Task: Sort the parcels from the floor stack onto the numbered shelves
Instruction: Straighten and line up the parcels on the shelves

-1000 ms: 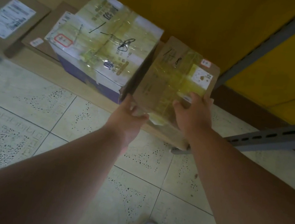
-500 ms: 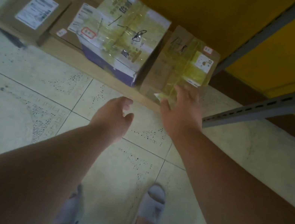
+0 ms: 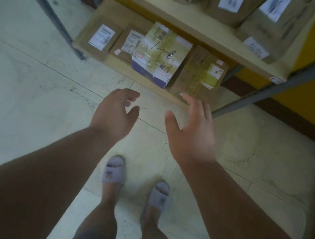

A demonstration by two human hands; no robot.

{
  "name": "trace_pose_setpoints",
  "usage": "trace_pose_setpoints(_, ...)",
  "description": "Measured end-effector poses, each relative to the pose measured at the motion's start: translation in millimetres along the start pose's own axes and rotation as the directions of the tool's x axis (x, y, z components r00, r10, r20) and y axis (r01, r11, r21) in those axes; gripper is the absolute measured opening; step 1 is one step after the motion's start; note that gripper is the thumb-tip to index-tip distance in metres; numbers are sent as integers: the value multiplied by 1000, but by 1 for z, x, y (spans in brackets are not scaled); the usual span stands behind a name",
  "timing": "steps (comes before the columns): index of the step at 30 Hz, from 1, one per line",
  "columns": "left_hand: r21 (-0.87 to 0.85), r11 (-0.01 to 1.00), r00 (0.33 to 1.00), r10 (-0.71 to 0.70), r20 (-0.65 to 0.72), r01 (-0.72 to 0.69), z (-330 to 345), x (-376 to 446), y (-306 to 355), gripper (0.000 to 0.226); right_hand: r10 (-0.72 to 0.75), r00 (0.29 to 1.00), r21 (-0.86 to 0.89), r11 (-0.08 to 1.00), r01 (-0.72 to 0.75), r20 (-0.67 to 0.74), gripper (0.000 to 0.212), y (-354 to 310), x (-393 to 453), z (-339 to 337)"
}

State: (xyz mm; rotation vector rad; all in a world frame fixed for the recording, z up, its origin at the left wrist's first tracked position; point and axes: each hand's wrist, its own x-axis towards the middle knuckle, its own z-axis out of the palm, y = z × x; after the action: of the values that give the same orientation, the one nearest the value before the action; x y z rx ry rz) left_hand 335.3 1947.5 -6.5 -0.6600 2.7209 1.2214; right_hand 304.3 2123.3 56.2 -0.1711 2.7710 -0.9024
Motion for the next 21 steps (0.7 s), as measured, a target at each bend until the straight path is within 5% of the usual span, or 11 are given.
trace_pose_setpoints(11,-87,994,964,38,-264,-63,-170,-128,73,28,-332,942,36,943,331,35,50,-178,-89,-132)
trace_pose_setpoints(21,-81,969,906,188,-380,-235,-390,-55,87,26,-487,829,45,854,517,-274,44,-387,-51,-173)
